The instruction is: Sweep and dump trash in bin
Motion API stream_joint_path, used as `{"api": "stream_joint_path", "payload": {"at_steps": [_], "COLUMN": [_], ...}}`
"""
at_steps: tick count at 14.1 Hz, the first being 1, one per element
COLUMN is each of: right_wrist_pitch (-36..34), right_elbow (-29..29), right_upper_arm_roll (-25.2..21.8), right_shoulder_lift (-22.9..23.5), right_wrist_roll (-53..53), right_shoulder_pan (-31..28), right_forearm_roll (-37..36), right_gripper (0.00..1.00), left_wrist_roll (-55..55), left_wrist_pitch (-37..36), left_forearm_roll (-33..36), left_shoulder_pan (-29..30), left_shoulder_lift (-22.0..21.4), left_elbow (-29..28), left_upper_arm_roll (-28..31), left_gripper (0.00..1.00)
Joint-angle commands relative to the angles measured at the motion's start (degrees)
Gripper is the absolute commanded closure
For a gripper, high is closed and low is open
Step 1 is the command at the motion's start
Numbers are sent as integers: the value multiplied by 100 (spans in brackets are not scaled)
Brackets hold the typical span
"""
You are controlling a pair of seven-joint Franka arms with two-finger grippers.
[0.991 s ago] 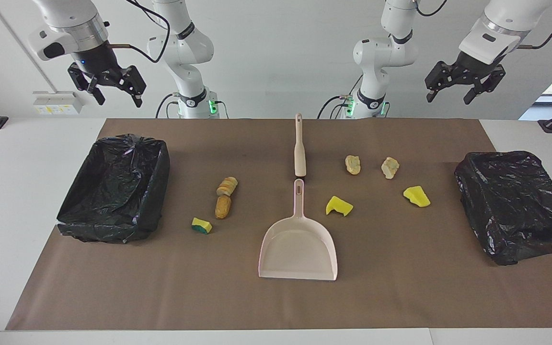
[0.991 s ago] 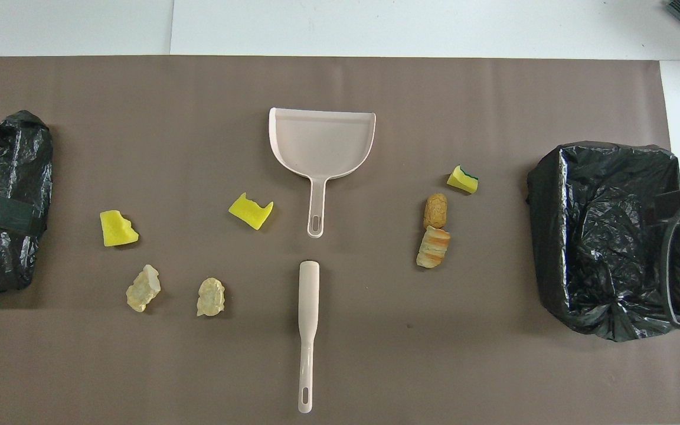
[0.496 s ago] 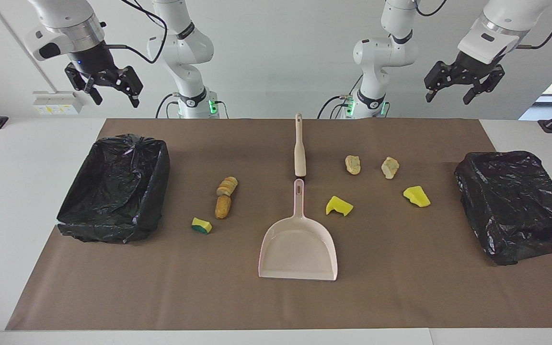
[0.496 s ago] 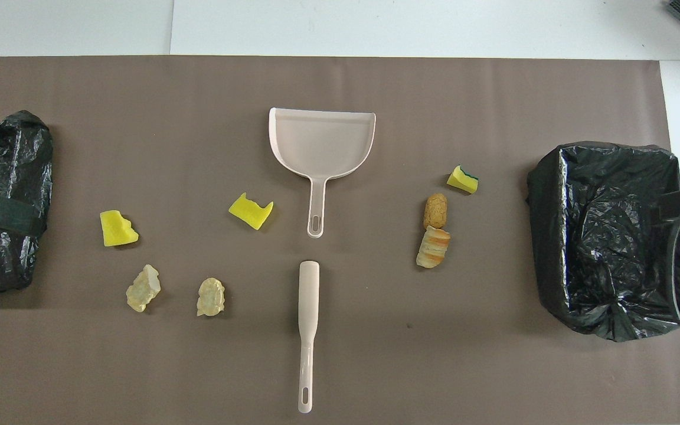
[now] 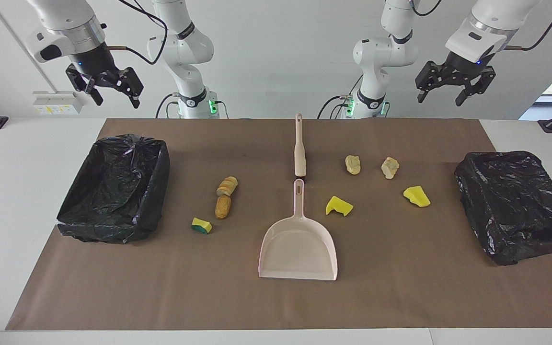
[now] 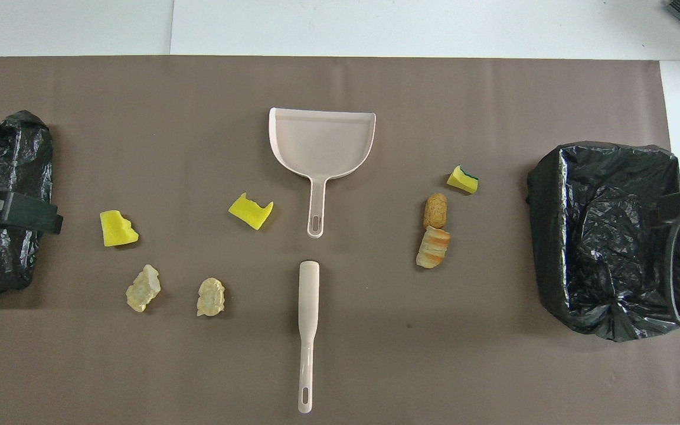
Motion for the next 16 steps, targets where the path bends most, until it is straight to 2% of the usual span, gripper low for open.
{"api": "stream_joint_path", "payload": {"at_steps": [1, 4, 6, 13, 16], "right_wrist_pitch": [91, 73, 65, 3, -32], "right_elbow": [-195, -195, -195, -186, -186], "right_upper_arm_roll": [35, 35, 35, 35, 35], "right_shoulder_lift": [-150, -150, -150, -150, -168], "right_wrist_roll": [-129, -146, -155, -181, -181], "right_shoulder_pan": [-88, -88, -88, -96, -96], "right_forearm_roll": [39, 39, 39, 39, 39], "right_gripper": [0, 0, 0, 0, 0], "left_wrist_roll": [-277, -935, -1340, -2712, -3142], "left_wrist_pitch": [622, 1324, 1677, 3477, 4163], "left_forearm_roll": [-7, -33, -42, -42, -42], "left_shoulder_pan": [-414, -1020, -1512, -2954, -3551], "left_shoulder_lift": [-766, -1311, -1462, -1436, -1191], "left_elbow": [-1269, -2439, -3028, -4655, -5192], "left_upper_arm_roll": [31, 31, 31, 31, 31], "left_gripper": [0, 0, 0, 0, 0]}}
